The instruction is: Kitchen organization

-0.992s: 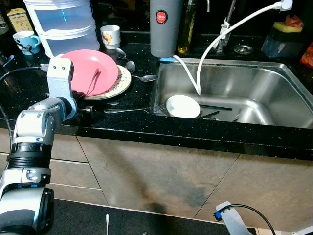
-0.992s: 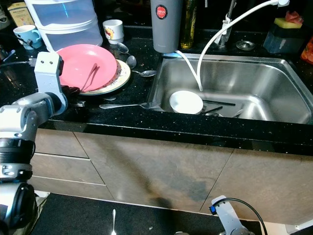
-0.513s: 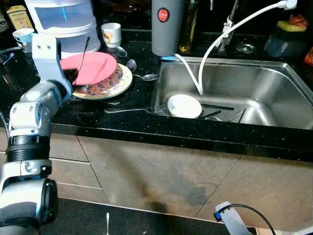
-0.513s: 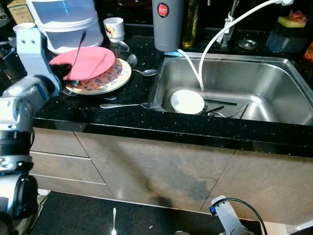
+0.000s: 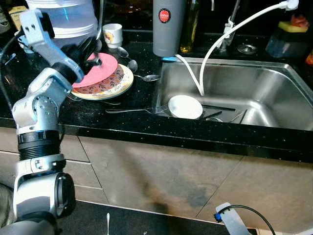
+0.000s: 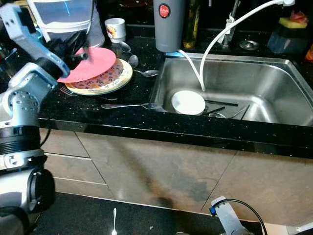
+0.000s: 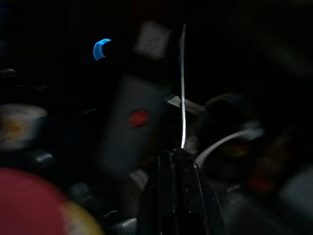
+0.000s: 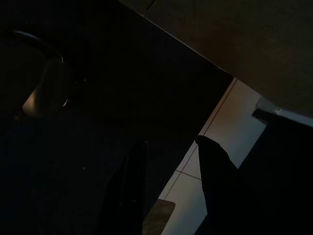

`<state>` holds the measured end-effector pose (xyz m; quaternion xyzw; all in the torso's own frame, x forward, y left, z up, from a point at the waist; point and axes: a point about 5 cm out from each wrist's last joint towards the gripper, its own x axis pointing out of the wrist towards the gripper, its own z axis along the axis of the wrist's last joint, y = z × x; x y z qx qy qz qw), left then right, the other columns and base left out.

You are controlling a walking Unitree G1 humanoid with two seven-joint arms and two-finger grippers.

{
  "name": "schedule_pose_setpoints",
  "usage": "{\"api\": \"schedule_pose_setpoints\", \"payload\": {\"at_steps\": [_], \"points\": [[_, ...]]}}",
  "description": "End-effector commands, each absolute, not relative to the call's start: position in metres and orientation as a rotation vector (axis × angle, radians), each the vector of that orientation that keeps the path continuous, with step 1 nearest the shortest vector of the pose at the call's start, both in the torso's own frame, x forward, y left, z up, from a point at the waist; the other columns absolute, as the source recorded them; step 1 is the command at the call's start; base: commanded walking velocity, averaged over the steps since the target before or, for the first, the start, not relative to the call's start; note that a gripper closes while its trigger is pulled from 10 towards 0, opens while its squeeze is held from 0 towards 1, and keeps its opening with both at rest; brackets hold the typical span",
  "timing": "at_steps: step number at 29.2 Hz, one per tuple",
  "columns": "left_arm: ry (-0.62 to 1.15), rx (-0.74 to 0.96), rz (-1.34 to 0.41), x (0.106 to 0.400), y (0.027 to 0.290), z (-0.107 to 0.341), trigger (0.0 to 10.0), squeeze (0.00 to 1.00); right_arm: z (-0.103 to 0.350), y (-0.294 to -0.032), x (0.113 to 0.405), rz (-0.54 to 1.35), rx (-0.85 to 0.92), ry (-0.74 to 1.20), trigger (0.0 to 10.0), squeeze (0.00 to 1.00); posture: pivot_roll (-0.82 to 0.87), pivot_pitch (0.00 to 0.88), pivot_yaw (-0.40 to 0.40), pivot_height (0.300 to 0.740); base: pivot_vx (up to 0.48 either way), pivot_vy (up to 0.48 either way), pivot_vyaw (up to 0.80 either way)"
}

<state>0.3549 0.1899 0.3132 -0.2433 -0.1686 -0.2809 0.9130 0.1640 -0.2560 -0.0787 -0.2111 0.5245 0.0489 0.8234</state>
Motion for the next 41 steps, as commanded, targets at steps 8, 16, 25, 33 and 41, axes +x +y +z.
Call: {"api": "schedule_pose_setpoints", "payload": {"at_steps": [8, 16, 25, 33, 41], "points": [[-0.497, -0.719, -0.951, 0.33, 0.174, 0.335, 10.0, 0.0, -0.079, -0.255, 0.164, 0.105, -0.445, 1.113, 10.0, 0.0, -0.02, 0.014, 0.033, 0.74, 0.0, 0.0, 0.0], [-0.373, -0.647, -1.018, 0.336, 0.157, 0.316, 10.0, 0.0, -0.079, -0.255, 0.164, 0.103, -0.447, 1.115, 10.0, 0.0, -0.02, 0.015, 0.035, 0.74, 0.0, 0.0, 0.0], [-0.235, -0.465, -0.992, 0.356, 0.146, 0.294, 10.0, 0.0, -0.08, -0.255, 0.163, 0.091, -0.437, 1.116, 10.0, 0.0, -0.03, 0.018, 0.043, 0.74, 0.0, 0.0, -0.75], [-0.191, -0.293, -1.011, 0.37, 0.141, 0.294, 10.0, 0.0, -0.081, -0.255, 0.16, 0.082, -0.433, 1.117, 10.0, 0.0, -0.04, 0.023, 0.052, 0.74, 0.0, 0.0, -0.76], [-0.107, 0.037, -0.765, 0.398, 0.147, 0.288, 10.0, 0.0, -0.082, -0.256, 0.155, 0.075, -0.429, 1.121, 10.0, 0.0, -0.05, 0.039, 0.053, 0.74, 0.0, 0.0, -0.28]]}}
